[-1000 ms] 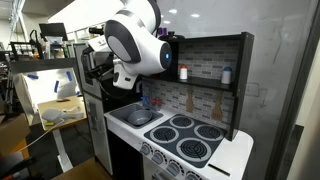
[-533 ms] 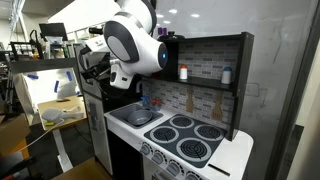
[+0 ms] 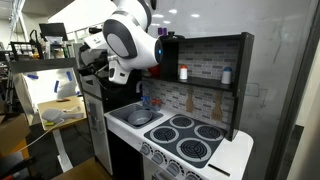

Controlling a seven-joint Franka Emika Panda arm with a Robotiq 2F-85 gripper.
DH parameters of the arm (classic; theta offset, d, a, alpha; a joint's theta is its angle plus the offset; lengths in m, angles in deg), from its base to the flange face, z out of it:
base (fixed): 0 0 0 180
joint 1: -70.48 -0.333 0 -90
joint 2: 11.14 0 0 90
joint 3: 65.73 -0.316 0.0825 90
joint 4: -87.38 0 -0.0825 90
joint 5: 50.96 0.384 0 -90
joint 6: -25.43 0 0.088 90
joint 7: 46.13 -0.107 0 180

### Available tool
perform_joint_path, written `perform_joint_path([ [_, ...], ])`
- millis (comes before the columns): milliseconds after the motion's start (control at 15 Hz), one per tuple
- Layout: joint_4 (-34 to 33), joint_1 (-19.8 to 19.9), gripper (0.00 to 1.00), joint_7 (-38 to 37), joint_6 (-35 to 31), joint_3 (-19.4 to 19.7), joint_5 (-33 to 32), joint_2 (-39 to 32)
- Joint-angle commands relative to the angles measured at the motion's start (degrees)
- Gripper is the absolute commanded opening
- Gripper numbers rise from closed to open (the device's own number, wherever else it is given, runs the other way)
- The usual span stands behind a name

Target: Open the microwave

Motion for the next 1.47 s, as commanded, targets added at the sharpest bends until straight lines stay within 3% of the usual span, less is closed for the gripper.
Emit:
perform_joint_path([
  [0,-0.6,-0.5,1.00,0.1,1.4,-0.8,-1.1,0.0],
  [533,-1.2,-1.0,1.00,0.0,1.2,-1.1,-0.8,-0.2],
  [933,0.5,-0.1,1.00,-1.8,-3.6,1.3,-1.9,2.5],
  [1400,1.6,0.5,1.00,-4.6,-14.2,3.1,-11.0,9.4],
])
